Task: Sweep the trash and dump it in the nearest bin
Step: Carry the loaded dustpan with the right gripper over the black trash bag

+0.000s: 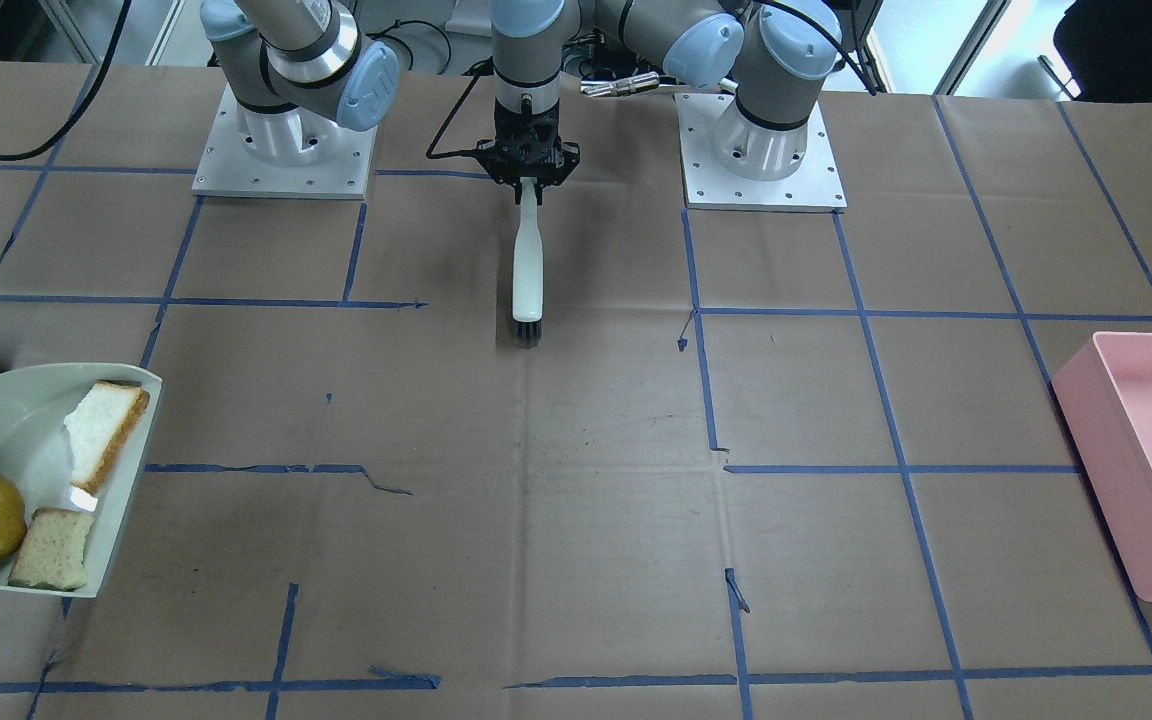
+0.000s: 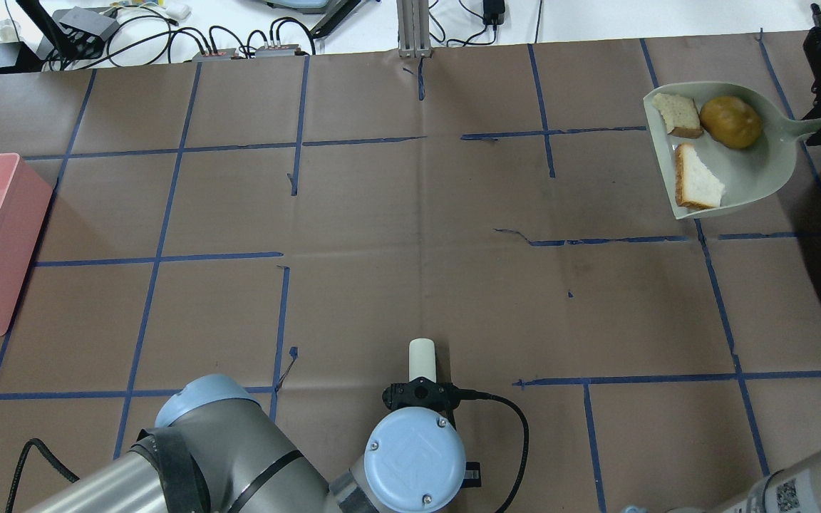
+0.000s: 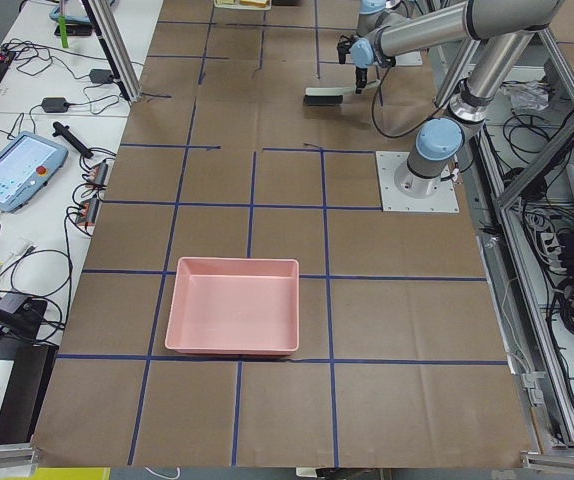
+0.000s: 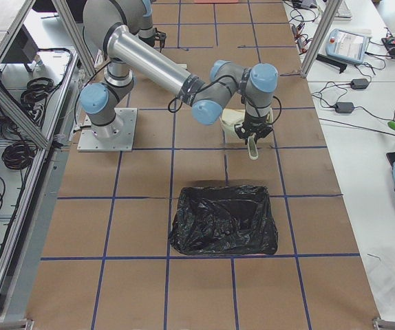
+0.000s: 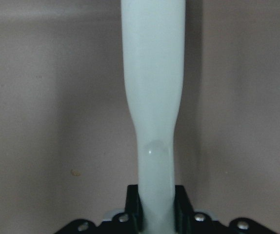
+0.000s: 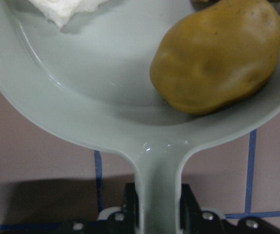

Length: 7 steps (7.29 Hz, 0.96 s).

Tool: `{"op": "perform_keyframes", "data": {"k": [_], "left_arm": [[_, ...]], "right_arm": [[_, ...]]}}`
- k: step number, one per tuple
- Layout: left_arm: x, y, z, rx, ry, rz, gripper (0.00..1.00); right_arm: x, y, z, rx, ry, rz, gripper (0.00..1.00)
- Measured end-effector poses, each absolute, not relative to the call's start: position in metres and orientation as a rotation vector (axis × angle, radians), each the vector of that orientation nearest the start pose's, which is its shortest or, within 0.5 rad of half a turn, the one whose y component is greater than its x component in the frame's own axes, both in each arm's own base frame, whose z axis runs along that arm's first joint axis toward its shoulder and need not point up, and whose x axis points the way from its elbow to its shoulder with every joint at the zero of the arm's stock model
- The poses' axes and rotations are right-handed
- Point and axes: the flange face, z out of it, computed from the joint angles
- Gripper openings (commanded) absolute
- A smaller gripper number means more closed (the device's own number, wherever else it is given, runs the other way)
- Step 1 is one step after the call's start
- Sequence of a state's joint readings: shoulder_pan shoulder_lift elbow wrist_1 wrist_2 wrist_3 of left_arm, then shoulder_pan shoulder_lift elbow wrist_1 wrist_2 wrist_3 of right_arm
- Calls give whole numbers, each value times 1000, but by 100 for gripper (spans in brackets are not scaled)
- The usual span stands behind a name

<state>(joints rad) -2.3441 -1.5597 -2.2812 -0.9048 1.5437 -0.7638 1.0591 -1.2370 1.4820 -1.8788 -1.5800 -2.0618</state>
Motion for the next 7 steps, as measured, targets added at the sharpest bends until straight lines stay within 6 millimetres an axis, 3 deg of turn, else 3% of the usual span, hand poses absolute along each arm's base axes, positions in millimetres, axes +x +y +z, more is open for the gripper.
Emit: {"op": "perform_keyframes", "data": {"k": [2,4,7], "left_arm": [[-370,-190,231,-5,3152,62,0],[-371,-193,230,-12,3162,54,3],[-371,-195,228,-15,3157,50,15]], "right_arm": [[-192,-599,413,-2230,2283,54,0],[-204,-596,437,-2223,2268,105,0],[-267,-579,443,-2239,2269,142,0]]}}
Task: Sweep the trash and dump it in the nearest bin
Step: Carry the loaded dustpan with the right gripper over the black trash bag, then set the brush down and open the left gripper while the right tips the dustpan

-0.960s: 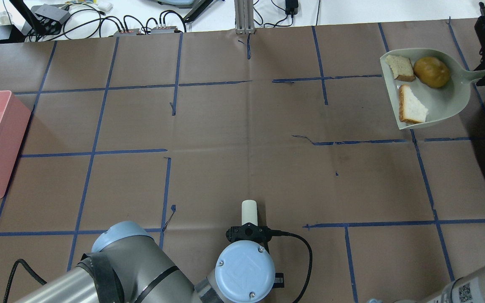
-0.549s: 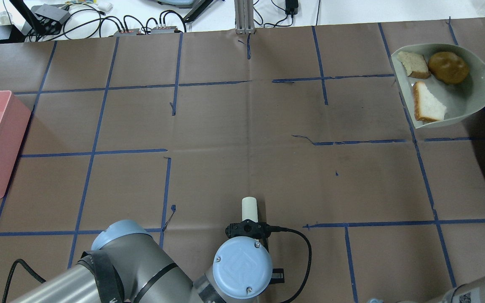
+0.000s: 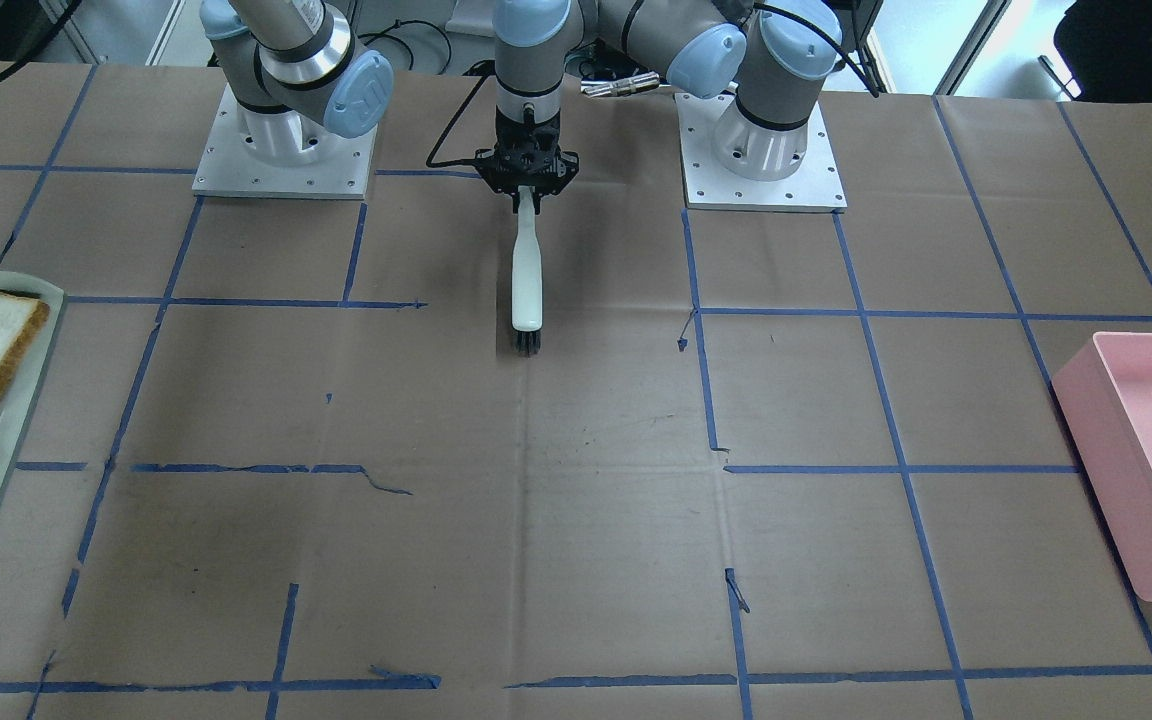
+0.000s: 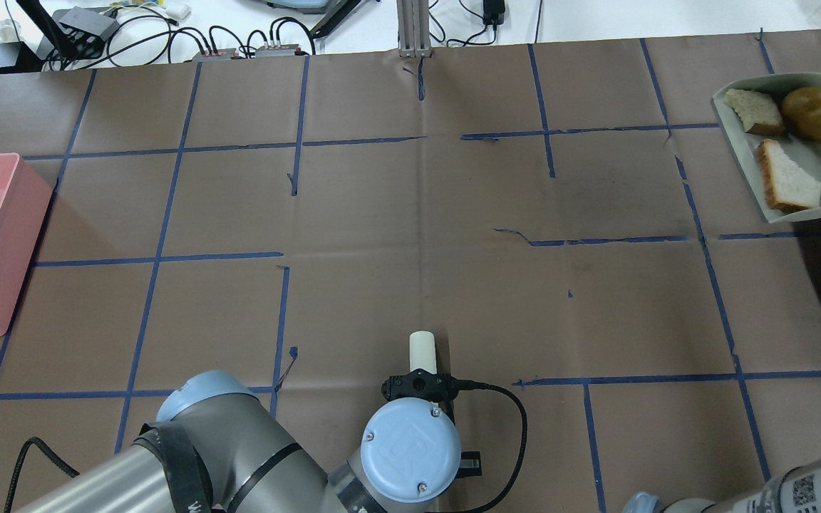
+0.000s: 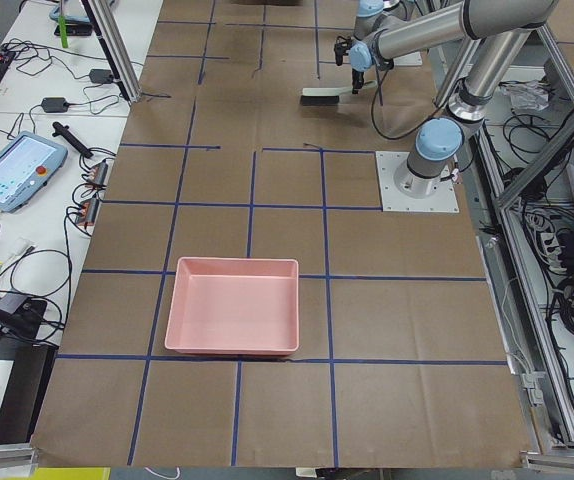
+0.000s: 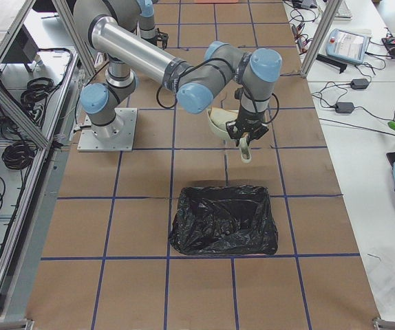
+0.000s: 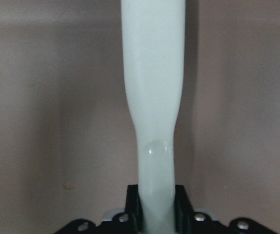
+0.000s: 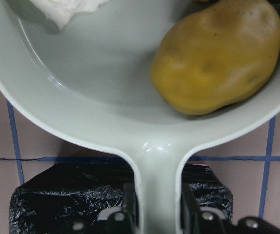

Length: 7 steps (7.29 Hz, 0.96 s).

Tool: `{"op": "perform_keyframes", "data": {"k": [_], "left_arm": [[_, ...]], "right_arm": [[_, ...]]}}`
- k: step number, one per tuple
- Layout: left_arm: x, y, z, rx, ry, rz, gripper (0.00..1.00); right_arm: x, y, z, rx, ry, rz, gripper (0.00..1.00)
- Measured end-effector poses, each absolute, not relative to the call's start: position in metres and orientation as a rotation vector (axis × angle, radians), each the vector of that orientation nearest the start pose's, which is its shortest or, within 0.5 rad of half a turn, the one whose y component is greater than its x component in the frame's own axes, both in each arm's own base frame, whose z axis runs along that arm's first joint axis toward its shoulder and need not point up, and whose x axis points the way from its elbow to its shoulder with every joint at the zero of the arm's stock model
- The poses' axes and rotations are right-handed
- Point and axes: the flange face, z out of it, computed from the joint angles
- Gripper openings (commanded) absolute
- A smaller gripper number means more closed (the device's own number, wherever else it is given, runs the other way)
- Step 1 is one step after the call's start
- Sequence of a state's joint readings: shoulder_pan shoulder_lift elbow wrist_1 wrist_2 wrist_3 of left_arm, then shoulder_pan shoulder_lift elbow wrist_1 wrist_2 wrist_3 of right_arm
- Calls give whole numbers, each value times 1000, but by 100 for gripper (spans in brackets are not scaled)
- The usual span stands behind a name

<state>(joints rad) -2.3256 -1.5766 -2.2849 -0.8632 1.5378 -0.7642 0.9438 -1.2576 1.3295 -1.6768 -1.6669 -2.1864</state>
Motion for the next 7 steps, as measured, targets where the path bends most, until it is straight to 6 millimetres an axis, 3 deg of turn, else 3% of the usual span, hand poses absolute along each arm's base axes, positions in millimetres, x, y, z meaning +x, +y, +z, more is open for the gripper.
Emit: {"op": "perform_keyframes", "data": {"k": [5,7], "left_arm": [[-366,-202,226,-46,3151,51,49],[-365,-204,226,-58,3149,50,60]], "right_arm": [[-354,-559,449,-2363,2379,375,0],[-398,-541,448,-2396,2399,418,0]]}}
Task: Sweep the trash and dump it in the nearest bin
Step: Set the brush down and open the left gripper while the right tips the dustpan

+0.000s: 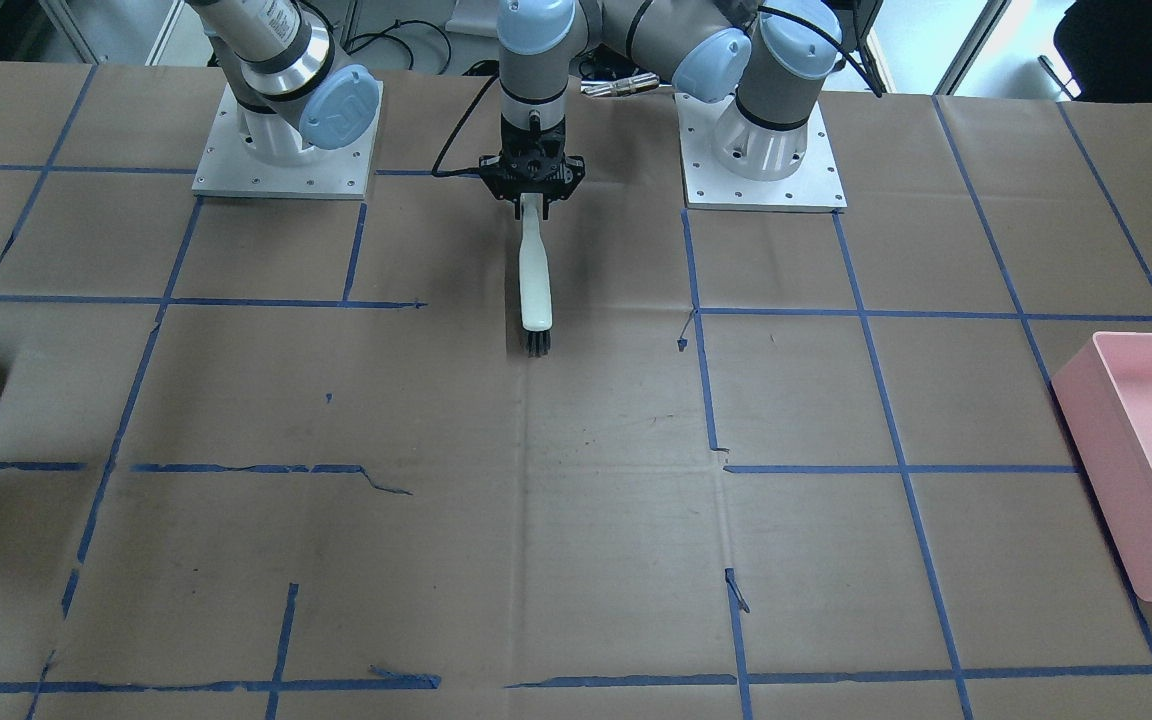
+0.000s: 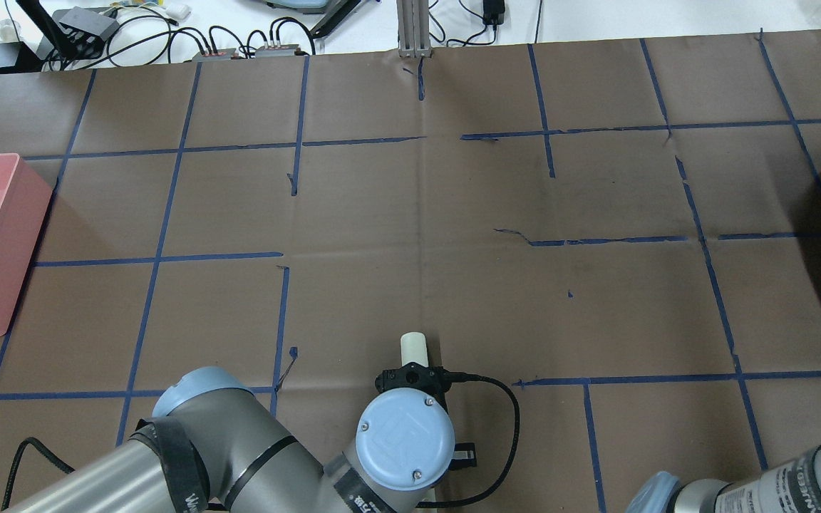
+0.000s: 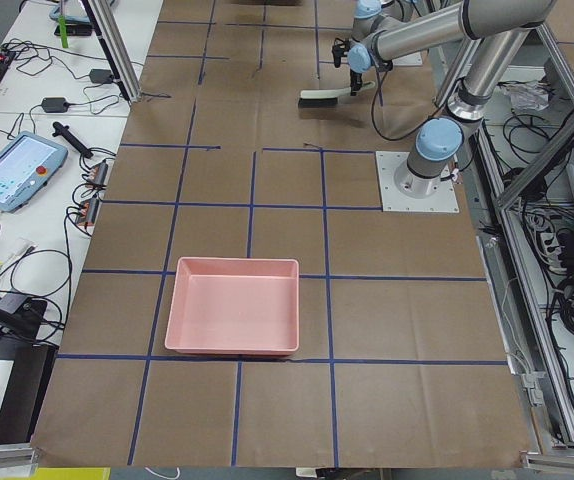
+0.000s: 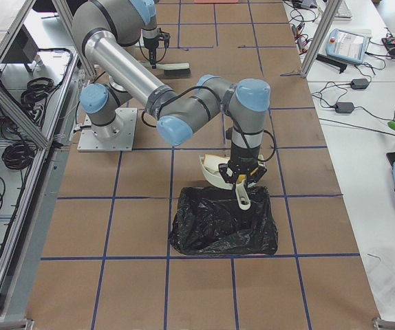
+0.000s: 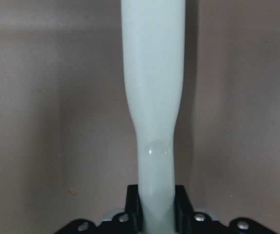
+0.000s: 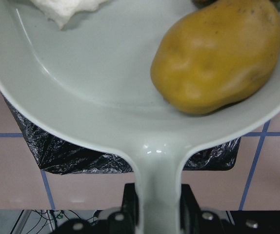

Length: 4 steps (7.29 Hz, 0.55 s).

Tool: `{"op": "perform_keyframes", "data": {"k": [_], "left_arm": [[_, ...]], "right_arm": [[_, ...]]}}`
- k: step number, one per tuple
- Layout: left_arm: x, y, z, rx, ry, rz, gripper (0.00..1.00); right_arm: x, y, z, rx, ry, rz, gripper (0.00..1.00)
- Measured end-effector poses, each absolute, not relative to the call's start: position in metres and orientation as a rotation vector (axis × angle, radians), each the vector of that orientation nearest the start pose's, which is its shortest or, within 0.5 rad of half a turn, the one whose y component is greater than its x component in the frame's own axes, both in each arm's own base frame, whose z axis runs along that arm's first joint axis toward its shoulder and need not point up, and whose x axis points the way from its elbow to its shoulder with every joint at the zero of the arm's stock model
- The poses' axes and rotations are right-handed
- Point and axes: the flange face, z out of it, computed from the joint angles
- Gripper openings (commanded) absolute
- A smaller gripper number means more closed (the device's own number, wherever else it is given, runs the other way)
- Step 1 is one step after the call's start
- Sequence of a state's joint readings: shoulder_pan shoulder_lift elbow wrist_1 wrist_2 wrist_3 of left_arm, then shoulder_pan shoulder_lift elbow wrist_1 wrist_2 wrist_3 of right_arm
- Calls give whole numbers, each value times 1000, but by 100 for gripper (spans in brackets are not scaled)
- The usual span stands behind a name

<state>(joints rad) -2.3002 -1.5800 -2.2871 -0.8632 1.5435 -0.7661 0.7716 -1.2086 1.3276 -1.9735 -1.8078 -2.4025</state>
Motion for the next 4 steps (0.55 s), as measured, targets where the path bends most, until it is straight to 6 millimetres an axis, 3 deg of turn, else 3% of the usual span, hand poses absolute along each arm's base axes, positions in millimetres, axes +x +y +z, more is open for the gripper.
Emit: {"op": "perform_keyframes", "data": {"k": [1,2,3,4], "left_arm": [[-364,-206,226,-63,3148,48,76],[-364,-207,226,-65,3149,46,85],[-365,-209,229,-66,3153,39,92],[-366,-213,237,-68,3166,15,93]], "right_arm": [[-421,-527,448,-2386,2411,427,0],[-441,-511,450,-2373,2423,434,0],[-457,-498,454,-2365,2434,440,0],[-472,-489,461,-2367,2447,434,0]]}}
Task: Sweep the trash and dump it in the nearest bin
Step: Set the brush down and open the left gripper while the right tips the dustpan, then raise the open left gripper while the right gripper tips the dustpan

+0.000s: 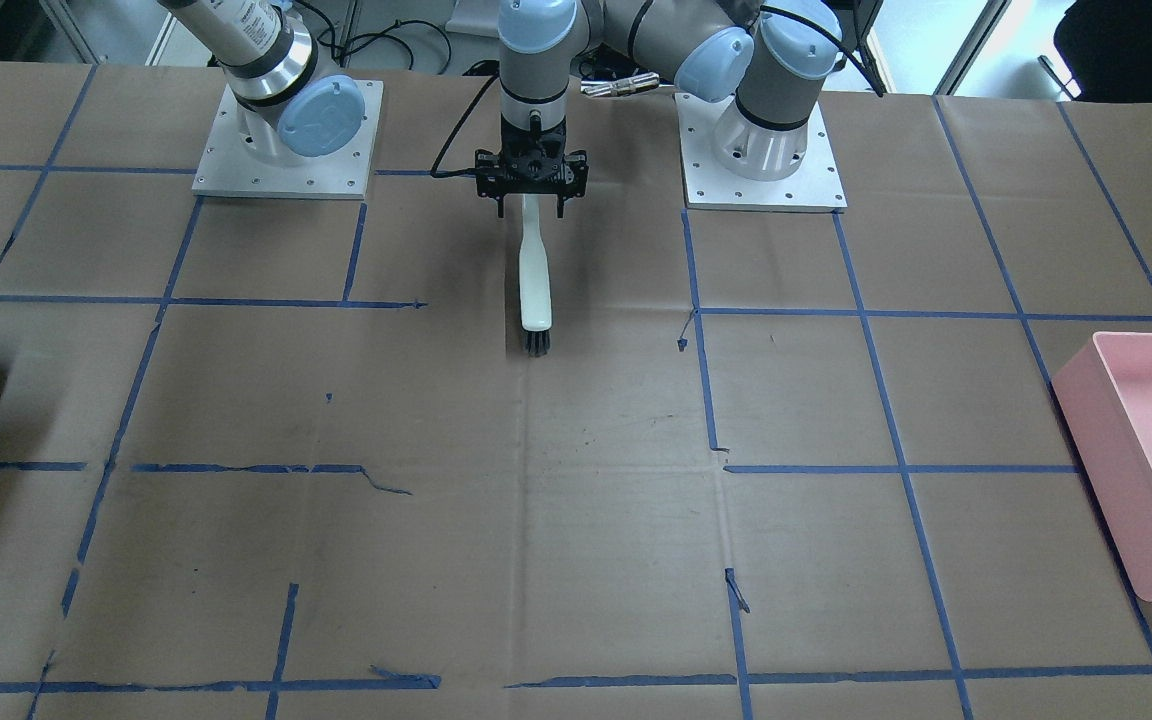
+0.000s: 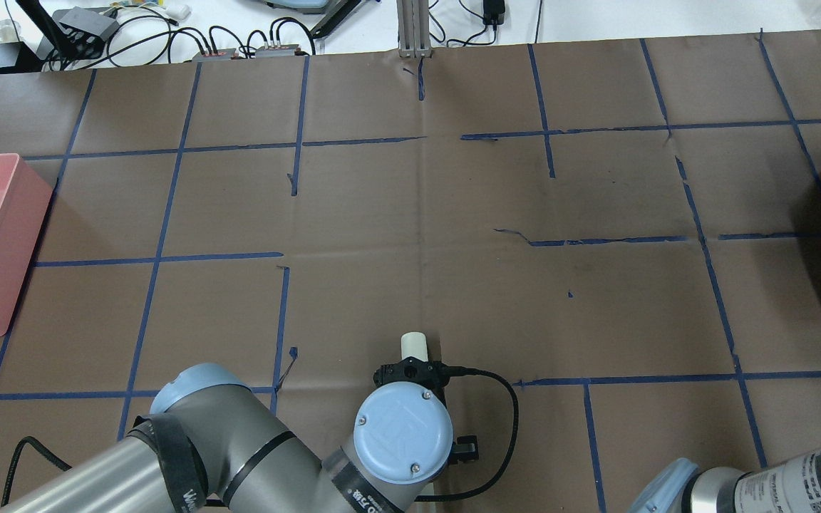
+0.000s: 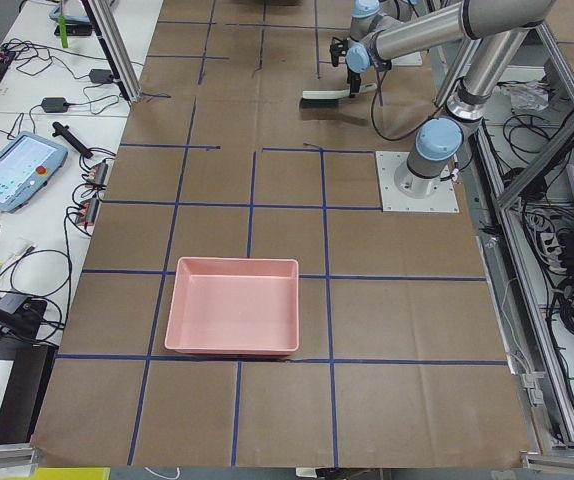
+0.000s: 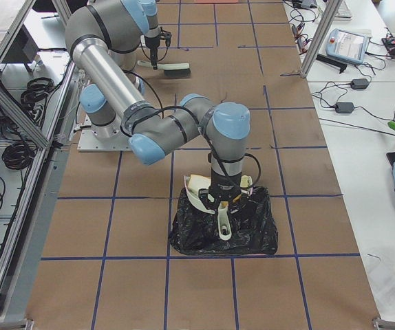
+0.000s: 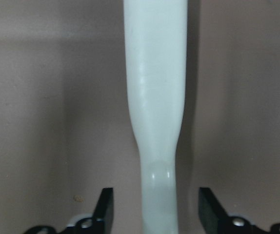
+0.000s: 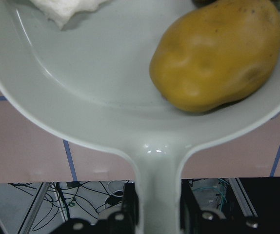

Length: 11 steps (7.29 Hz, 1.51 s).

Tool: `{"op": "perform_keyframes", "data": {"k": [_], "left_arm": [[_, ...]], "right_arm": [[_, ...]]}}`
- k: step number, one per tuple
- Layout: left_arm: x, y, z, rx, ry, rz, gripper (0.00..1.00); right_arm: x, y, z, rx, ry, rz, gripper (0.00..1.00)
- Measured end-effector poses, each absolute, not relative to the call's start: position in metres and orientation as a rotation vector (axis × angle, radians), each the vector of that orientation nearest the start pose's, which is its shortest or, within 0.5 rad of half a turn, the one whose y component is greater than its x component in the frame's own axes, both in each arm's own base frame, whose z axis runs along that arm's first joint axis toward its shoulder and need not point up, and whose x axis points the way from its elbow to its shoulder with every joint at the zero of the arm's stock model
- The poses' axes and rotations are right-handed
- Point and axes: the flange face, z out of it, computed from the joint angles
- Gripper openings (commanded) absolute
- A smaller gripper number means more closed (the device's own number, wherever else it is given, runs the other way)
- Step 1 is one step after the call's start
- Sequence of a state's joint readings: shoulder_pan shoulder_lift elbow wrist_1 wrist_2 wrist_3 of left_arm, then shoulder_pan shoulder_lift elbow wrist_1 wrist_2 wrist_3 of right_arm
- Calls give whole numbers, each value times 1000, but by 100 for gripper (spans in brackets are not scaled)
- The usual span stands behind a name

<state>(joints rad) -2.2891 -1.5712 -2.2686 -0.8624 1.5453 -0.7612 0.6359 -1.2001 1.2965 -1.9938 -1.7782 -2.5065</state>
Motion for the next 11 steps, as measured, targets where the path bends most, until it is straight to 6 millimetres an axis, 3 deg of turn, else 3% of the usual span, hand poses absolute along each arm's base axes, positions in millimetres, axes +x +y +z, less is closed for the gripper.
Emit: {"op": "perform_keyframes", "data": {"k": [1,4,5,7,11], "left_arm": [[-368,-223,250,-80,3187,-21,96],[-365,-283,311,-73,3240,-126,96],[-349,-304,331,-27,3233,-131,96],[-300,-343,367,65,3205,-101,97],[-216,-394,461,28,3173,50,97]], "right_arm": [[-489,-480,464,-2365,2462,418,0],[-547,-467,454,-2364,2481,357,0],[-564,-467,449,-2362,2483,357,0],[-580,-468,444,-2360,2484,375,0],[-581,-470,452,-2380,2513,445,0]]}}
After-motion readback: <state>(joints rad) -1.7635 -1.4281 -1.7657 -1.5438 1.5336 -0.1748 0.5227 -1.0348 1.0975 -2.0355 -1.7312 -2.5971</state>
